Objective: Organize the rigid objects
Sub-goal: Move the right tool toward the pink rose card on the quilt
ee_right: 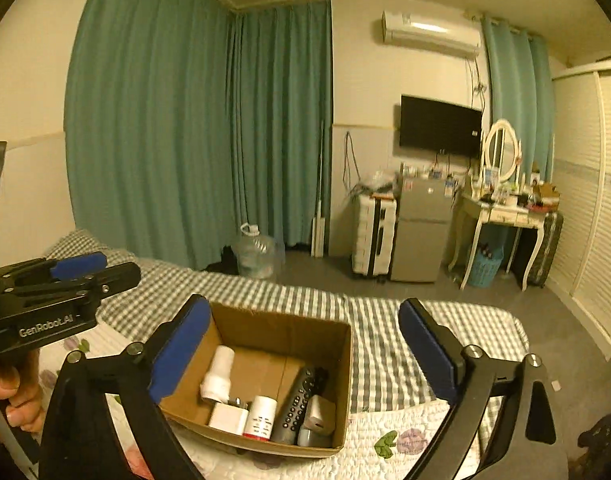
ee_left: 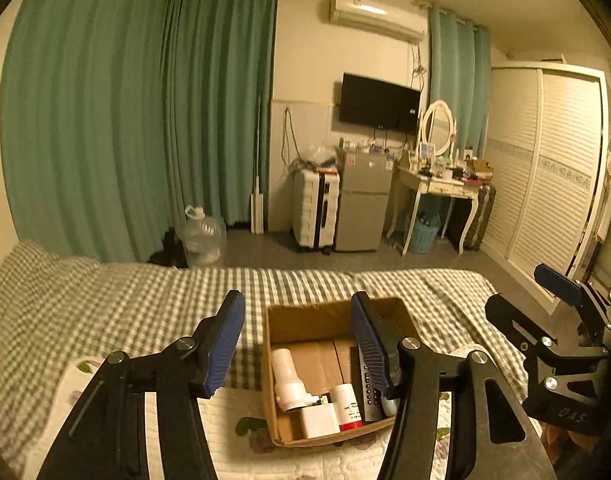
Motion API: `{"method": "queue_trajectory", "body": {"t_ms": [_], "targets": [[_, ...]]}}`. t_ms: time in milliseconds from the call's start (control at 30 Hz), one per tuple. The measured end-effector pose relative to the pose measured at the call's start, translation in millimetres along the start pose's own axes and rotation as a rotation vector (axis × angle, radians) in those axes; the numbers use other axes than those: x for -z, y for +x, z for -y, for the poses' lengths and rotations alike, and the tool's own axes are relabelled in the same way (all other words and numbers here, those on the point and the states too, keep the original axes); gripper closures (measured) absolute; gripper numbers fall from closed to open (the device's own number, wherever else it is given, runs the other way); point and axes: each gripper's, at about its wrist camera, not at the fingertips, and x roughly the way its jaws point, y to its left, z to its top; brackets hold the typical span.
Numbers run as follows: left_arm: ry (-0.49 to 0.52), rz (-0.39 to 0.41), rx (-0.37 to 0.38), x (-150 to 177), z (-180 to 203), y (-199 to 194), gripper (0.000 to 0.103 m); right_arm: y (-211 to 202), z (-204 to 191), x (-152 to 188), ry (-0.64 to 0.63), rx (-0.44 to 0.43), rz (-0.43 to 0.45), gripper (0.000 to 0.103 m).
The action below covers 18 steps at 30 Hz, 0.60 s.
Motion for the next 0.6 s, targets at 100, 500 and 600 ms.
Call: {"method": "queue_trajectory", "body": {"t_ms": [100, 500, 600], "targets": [[0.018, 0.038, -0.023, -6, -5, -28, 0.042, -24, -12, -8, -0.015, 0.026, 0.030, 0.000], [0.026, 0.068, -0.045, 6, -34, -85, 0.041, -87, -55, -19, -0.026, 0.032, 0.055, 0.000], [0.014, 0.065, -0.048, 13, -43, -89, 0.041, -92, -66, -13, -0.013, 0.020, 0.048, 0.000]]}}
